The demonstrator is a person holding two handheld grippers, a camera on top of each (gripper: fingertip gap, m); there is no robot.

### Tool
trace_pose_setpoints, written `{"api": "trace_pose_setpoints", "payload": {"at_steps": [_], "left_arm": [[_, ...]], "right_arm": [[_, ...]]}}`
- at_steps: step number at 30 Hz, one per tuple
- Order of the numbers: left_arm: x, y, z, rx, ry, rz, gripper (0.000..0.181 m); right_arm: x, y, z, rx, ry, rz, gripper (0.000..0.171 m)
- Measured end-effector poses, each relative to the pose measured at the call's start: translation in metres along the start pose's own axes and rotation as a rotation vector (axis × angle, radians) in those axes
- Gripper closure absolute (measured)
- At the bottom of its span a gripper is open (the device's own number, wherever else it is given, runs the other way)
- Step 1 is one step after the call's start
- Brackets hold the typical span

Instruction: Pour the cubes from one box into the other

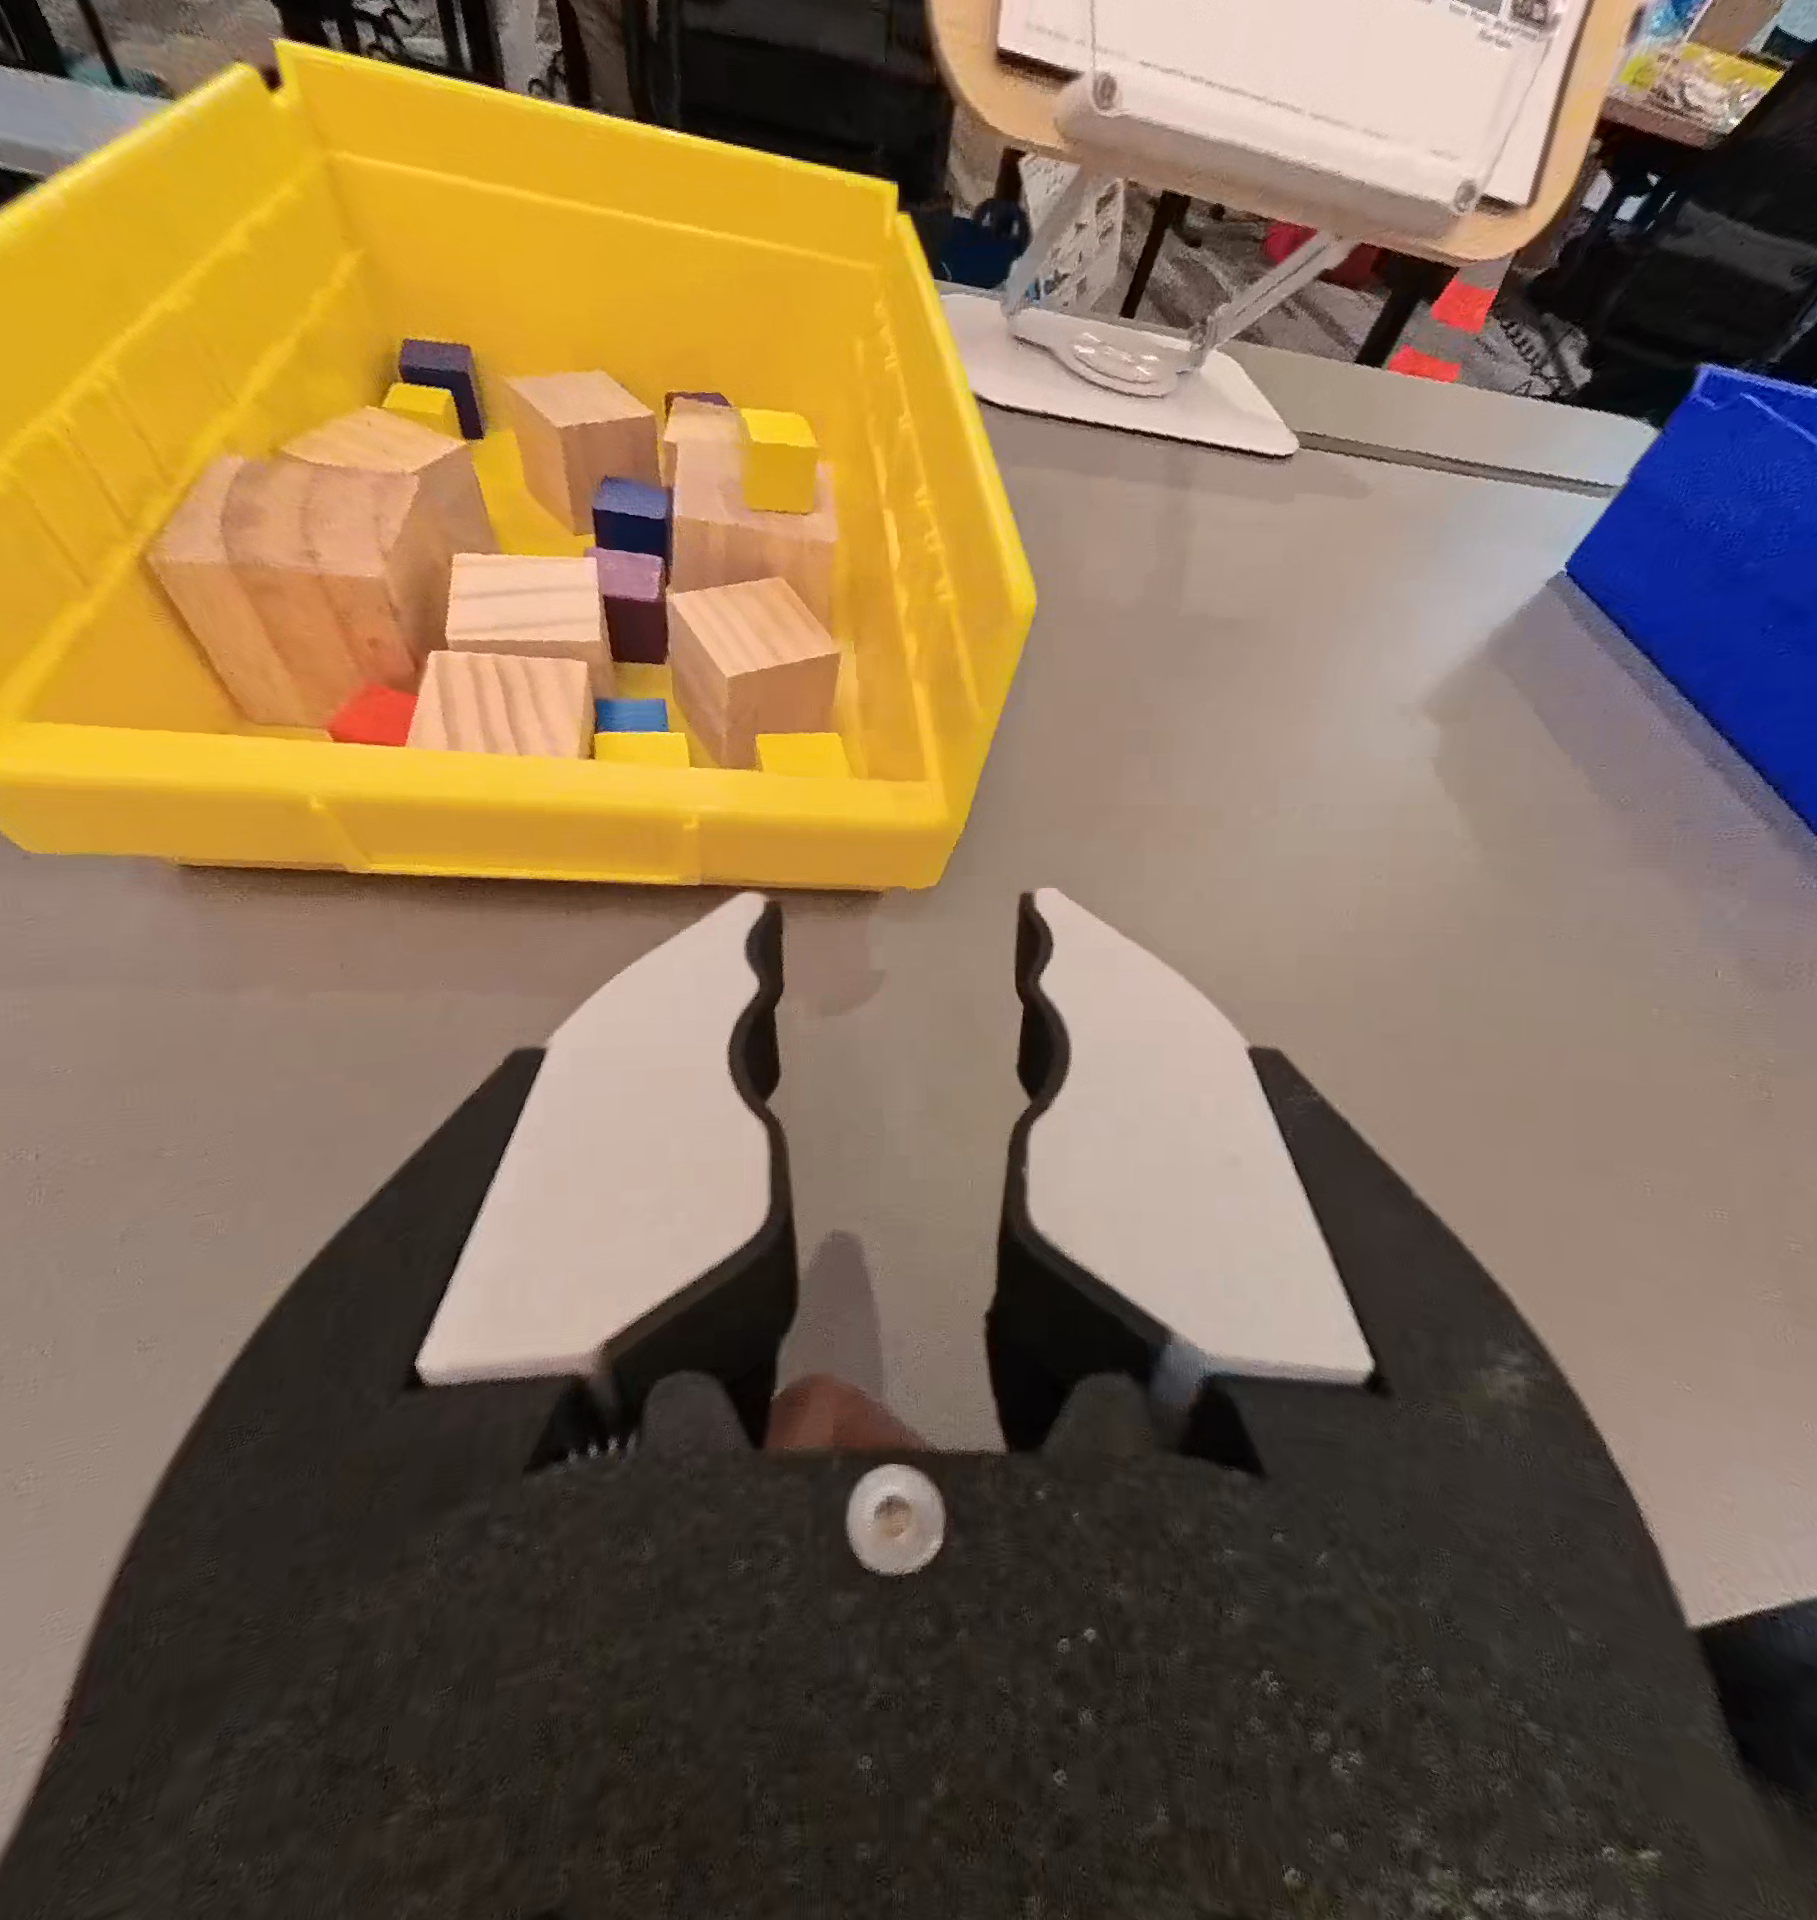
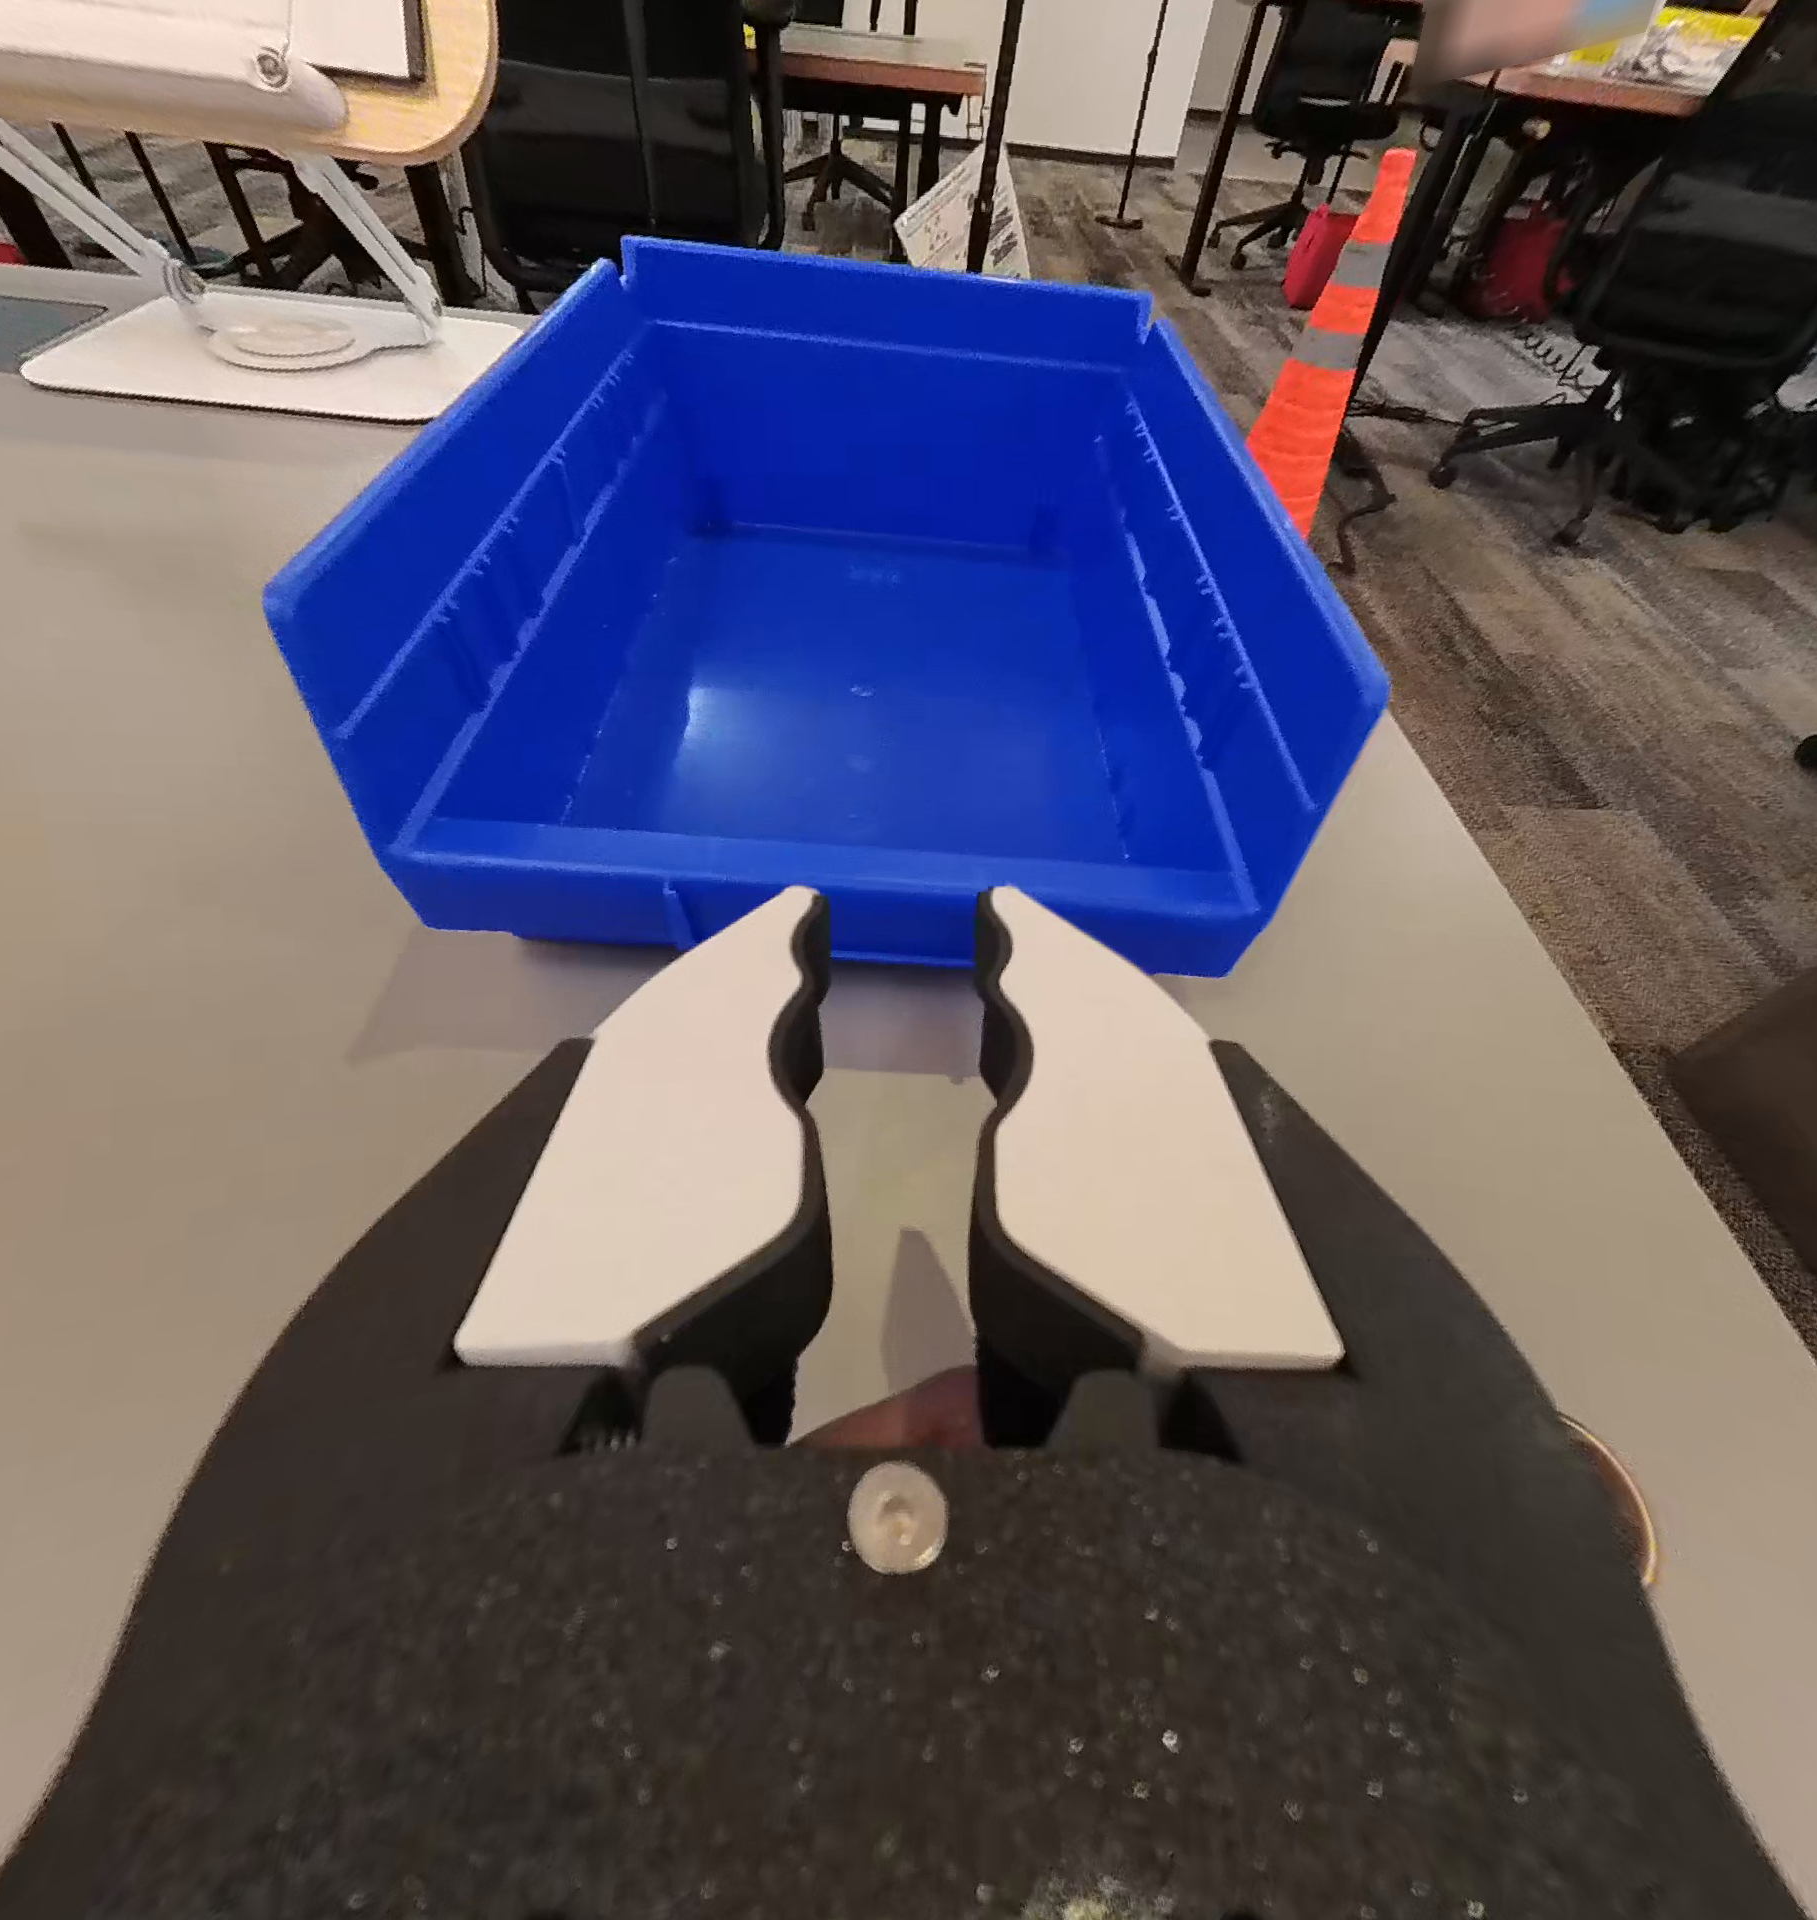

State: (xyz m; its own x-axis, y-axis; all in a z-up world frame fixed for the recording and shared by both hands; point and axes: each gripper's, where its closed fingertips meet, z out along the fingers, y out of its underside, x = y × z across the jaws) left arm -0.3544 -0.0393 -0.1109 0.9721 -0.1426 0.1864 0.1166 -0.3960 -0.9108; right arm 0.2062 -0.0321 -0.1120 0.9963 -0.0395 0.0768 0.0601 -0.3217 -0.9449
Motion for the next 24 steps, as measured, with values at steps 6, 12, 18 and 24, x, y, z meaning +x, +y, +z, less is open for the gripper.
{"api": "trace_pose_setpoints", "payload": {"at_steps": [6, 12, 18, 24], "left_arm": [[-0.005, 0.004, 0.002, -0.021, -0.037, 0.029, 0.138], [-0.055, -0.004, -0.008, -0.058, -0.200, 0.173, 0.143], [-0.130, -0.028, -0.013, -0.121, -0.179, 0.022, 0.132], [-0.176, -0.035, 0.024, -0.209, -0.181, 0.048, 0.132]], "right_arm": [[0.005, 0.000, -0.001, 0.000, -0.001, 0.033, 0.146], [0.000, 0.003, -0.001, -0.017, -0.002, 0.019, 0.147], [-0.007, 0.002, -0.005, -0.011, -0.004, -0.020, 0.147], [-0.025, 0.000, -0.009, -0.012, -0.027, -0.054, 0.147]]}}
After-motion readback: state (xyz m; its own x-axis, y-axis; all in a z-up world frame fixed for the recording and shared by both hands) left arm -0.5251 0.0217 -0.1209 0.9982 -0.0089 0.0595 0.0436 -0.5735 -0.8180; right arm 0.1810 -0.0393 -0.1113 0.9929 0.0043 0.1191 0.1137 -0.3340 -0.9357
